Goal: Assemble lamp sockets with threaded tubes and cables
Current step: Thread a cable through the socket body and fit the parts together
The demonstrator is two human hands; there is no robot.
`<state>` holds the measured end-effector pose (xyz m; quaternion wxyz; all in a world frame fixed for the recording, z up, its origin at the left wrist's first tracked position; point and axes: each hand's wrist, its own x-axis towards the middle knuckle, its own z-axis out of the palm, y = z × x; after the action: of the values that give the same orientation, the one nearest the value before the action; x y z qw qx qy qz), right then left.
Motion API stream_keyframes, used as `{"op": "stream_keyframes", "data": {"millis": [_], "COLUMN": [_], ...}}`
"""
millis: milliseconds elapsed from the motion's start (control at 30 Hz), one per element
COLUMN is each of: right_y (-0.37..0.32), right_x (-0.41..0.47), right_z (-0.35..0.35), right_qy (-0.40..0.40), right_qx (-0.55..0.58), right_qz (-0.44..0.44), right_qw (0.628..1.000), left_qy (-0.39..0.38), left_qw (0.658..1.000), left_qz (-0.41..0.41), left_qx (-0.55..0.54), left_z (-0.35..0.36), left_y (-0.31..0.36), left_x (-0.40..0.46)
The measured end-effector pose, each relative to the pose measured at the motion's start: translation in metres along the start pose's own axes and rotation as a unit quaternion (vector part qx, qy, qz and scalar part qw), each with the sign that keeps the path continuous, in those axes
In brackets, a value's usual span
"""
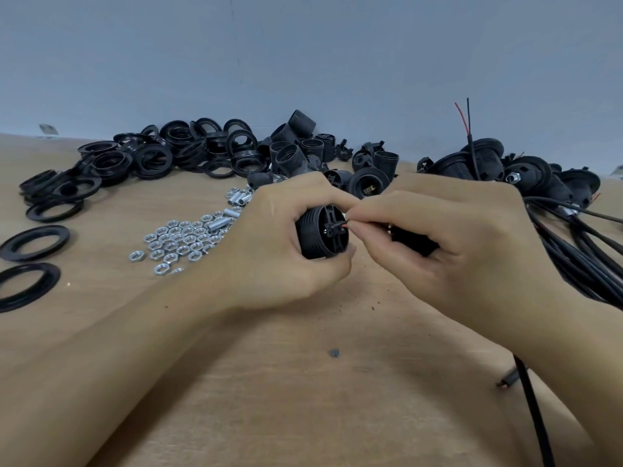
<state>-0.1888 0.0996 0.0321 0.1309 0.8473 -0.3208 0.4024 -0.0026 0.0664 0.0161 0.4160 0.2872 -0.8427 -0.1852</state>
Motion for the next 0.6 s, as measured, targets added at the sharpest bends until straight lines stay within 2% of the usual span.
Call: {"op": "stream_keyframes", "data": {"millis": [233,400,600], "right_y": [-0.004,-0.009,-0.014], "right_x": [0.001,0.000,0.002], "right_z": [0.003,-0.001,-0.001], "right_qy": [0.002,-0.019,-0.050], "right_qx": [-0.049,0.044,0.027], "right_qz": [-0.023,0.045,0.042], "right_qw": [0.999,0.998,0.997], "left_qy": [0.000,-0.008,-0.038], "left_qw": [1.000,0.999,0.997], "left_qz": [0.000,0.022,0.015], "left_qx": [-0.020,-0.032,-0.058], "left_z": [0.001,0.000,0.001], "left_y": [-0.001,-0.001,-0.001], "left_x": [-0.001,-0.001,0.000]}}
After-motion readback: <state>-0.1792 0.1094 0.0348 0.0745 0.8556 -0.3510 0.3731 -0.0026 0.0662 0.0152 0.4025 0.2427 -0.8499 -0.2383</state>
